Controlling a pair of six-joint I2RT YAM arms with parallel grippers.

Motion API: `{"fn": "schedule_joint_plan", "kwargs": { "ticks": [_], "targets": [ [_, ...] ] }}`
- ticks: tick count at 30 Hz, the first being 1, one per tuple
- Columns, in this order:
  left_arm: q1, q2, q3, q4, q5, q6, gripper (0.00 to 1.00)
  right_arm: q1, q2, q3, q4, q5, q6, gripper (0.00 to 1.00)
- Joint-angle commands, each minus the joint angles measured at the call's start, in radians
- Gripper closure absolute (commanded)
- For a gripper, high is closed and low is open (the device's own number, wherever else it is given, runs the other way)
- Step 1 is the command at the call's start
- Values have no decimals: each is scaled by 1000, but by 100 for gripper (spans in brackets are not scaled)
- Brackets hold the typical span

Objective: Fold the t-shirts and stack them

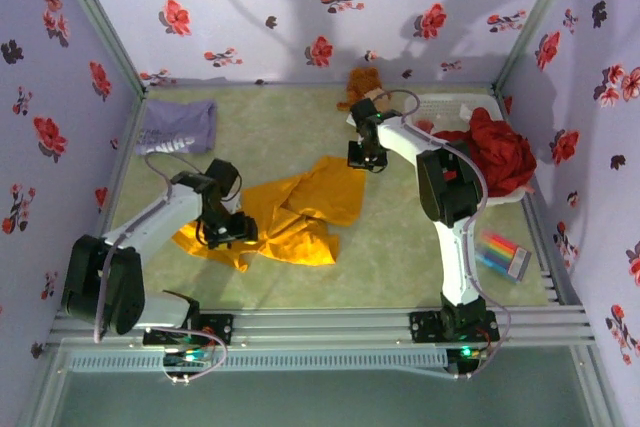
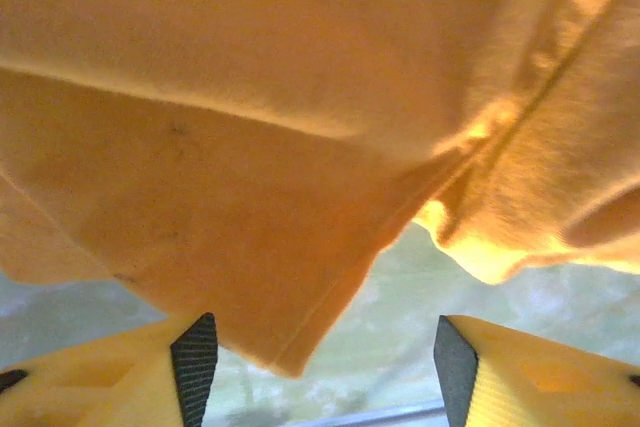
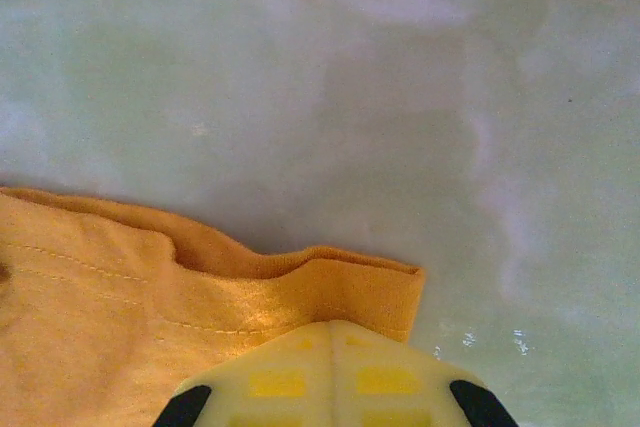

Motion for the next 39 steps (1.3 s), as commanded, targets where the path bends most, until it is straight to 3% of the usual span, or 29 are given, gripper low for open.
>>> {"fn": "schedule_joint_plan", "kwargs": {
  "ticks": [1, 4, 6, 12, 17, 20, 25, 28, 31, 35, 39],
  "targets": [
    [-22, -31, -59, 88, -37, -93, 42, 0, 4, 42, -34, -14, 0, 100],
    [-33, -14, -88, 114, -36, -103, 43, 0, -1, 58, -40, -19, -2, 100],
    [-41, 1, -102, 142, -30, -107, 51, -1, -1, 74, -51, -20, -7, 100],
    [-41, 61, -24, 112, -45, -60, 99, -4, -39, 111, -85, -11, -21, 100],
    [-21, 15, 134, 16, -81, 0, 100, -6, -154, 114, -130, 31, -37, 100],
    [53, -26, 289, -85, -86, 60, 100, -6, -274, 104, -142, 87, -44, 100],
    [325, -27, 633, -225, -30, 202, 100, -13, -441, 189, -193, 164, -82, 100],
    [511, 11, 817, -240, 138, 214, 100, -21, -494, 302, -259, 198, -111, 100],
    [612, 39, 977, -273, 209, 187, 100, -22, -567, 367, -282, 267, -124, 100],
    [694, -43, 938, -146, 265, 87, 100, -21, -696, 369, -278, 326, -107, 100],
    [718, -81, 896, -78, 362, 14, 100, -21, -815, 322, -261, 343, -103, 100]
  ]
}}
